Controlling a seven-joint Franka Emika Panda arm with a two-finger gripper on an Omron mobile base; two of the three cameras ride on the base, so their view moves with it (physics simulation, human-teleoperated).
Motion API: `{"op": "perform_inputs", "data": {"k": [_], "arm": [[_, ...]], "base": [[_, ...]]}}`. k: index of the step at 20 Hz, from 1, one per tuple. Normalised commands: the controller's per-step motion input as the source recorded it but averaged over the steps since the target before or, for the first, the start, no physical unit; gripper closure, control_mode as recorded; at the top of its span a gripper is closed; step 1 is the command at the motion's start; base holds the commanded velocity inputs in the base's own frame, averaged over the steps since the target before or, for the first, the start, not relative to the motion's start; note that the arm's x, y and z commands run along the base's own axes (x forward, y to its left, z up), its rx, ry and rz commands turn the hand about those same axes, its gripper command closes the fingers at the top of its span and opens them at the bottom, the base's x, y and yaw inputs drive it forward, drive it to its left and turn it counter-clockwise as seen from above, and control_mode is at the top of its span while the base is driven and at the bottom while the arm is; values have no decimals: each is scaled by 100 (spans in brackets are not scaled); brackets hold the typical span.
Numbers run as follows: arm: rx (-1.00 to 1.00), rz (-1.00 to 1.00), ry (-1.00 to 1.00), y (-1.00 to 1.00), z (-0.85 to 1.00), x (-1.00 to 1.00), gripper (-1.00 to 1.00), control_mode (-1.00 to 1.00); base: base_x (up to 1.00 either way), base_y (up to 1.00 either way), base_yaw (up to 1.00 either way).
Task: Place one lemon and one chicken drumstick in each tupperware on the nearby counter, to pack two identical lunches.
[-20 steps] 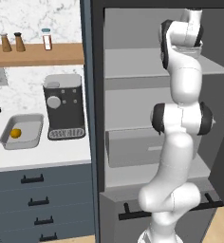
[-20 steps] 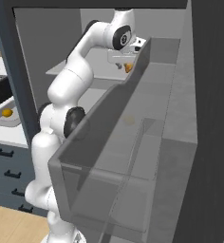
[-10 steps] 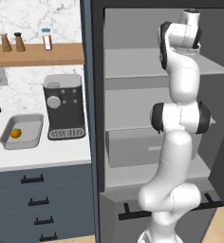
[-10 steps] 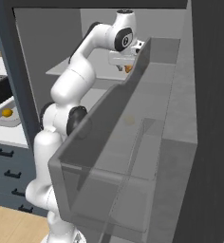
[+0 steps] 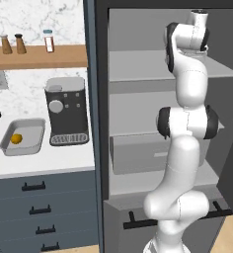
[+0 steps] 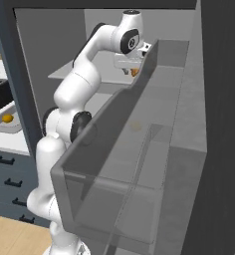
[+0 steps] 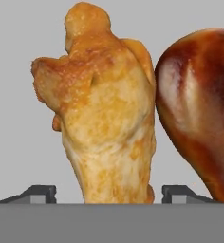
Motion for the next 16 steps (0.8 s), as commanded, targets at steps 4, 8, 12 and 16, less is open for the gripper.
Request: {"op": "perform_inputs", "data": {"k": [4, 8, 12, 16], "arm": [[0, 0, 2, 3, -8, 0, 100, -100], [0, 0, 0, 0, -2, 0, 100, -100], [0, 0, 0, 0, 0, -3, 100, -100], [0, 0, -8, 0, 12, -91, 100, -100]], "base": [[0, 0, 0], [0, 0, 0], [0, 0, 0], [0, 0, 0]]}}
